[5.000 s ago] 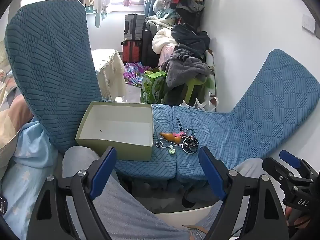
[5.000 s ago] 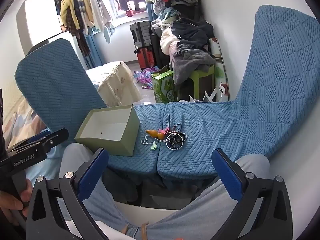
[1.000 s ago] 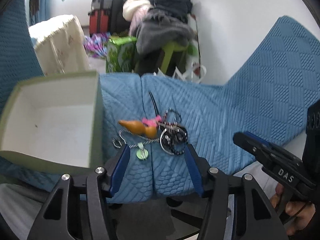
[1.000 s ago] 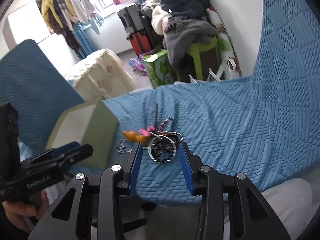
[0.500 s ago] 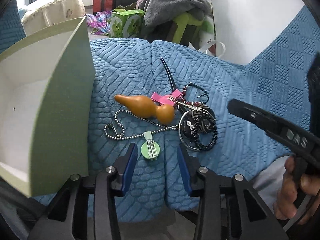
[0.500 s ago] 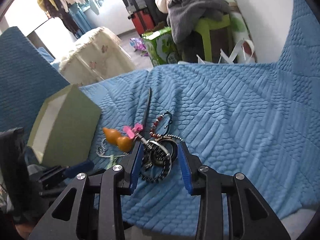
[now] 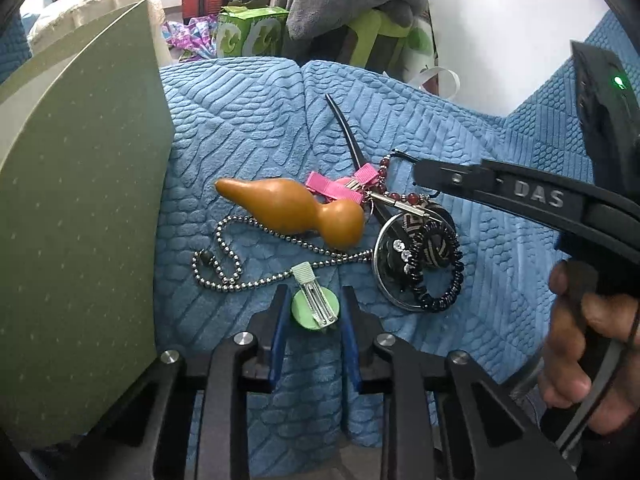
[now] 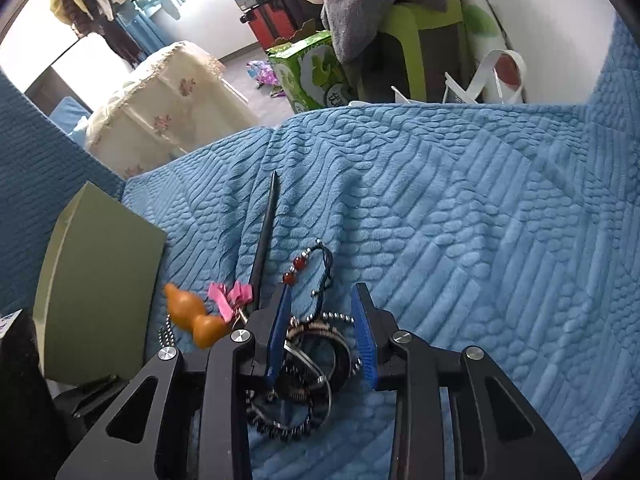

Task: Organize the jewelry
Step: 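Lower the right gripper onto the small green pendant and close, then carry the green pendant with the right gripper into the green box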

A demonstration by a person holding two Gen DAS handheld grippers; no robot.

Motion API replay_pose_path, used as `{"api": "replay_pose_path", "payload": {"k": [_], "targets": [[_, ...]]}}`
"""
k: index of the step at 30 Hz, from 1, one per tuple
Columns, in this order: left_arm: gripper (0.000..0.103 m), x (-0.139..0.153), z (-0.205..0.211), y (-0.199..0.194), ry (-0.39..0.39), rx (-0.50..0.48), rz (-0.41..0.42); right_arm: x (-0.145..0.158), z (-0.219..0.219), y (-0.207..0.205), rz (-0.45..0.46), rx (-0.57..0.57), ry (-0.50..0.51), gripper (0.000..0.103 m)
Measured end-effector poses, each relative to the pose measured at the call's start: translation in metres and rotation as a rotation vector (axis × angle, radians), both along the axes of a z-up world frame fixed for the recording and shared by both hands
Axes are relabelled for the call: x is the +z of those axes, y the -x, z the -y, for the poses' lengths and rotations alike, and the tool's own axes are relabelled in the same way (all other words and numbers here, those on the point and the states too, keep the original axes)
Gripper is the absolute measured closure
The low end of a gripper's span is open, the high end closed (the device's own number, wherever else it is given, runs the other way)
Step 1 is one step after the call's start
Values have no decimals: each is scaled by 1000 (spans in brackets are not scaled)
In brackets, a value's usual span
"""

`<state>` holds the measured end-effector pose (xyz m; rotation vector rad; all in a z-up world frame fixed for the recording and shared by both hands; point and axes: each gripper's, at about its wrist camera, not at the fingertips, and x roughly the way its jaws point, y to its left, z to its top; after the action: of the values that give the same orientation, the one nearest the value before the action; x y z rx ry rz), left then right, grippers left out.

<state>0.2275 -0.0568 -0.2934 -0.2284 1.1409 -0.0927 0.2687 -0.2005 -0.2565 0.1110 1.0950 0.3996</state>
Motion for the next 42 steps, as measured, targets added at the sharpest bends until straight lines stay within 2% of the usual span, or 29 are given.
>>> {"api": "replay_pose_path", "payload": {"k": [2,6,11,19,28,34,42], "targets": [[79,-1,-2,-1,20,0,-2,-2,-4,-1,4,13,10,94],[80,3,-4,-1,36,-2,9,6,-7,4,41,17,20,100],[80,20,-7,2,75,-3,37,30,-8,15,90,15,11,101],[79,64,-9,18,123,-34,85,67,-5,43,148,2,23,101],[79,102,-20,48,108,-45,141,97,-8,99,156,-30,24,101],[79,118,-30,68,109,-19,160,109,-12,132,134,-41,23,101],[79,162,-37,74,107,-38,217,152,-23,140,190,-21,36,101]]}}
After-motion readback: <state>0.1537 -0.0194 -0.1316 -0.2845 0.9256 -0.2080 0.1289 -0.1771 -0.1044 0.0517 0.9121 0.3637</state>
